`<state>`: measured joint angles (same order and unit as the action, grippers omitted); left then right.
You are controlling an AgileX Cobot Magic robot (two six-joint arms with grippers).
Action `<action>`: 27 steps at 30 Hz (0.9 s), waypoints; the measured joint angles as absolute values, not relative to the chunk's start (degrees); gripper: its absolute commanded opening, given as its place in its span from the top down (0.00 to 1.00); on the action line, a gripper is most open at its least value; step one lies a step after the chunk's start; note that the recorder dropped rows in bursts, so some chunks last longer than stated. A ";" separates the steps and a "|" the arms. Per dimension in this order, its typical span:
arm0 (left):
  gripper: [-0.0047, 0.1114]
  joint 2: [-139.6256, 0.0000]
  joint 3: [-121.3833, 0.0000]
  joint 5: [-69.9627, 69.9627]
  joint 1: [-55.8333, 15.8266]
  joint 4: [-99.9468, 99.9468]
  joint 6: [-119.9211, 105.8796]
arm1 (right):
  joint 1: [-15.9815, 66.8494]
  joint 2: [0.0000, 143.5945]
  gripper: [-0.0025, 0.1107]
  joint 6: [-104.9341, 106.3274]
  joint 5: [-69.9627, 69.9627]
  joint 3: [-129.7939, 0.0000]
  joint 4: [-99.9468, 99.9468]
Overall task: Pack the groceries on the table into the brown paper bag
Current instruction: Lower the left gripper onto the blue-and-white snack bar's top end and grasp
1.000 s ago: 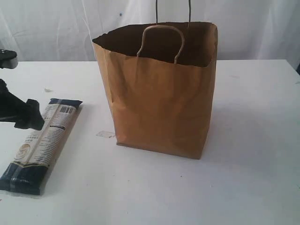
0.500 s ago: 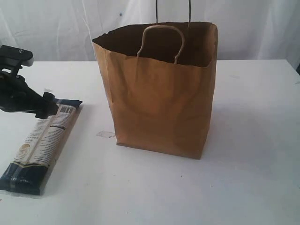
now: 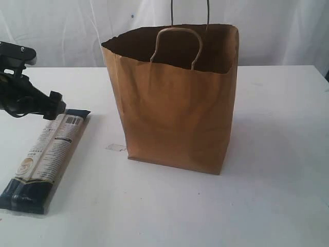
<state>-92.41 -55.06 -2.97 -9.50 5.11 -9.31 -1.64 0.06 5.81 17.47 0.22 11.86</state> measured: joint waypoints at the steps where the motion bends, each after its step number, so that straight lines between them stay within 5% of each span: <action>1: 0.05 -92.41 -55.06 -2.97 -9.50 5.11 -9.31 | -1.64 0.06 0.98 5.81 17.47 0.22 11.86; 22: 0.06 -93.34 -55.06 -3.07 -9.50 5.11 -8.08 | -1.64 0.06 0.98 5.81 17.47 0.22 11.86; 27: 0.06 -99.76 -60.55 7.22 -9.50 5.11 -6.19 | -1.64 0.06 0.98 5.81 17.47 0.22 11.86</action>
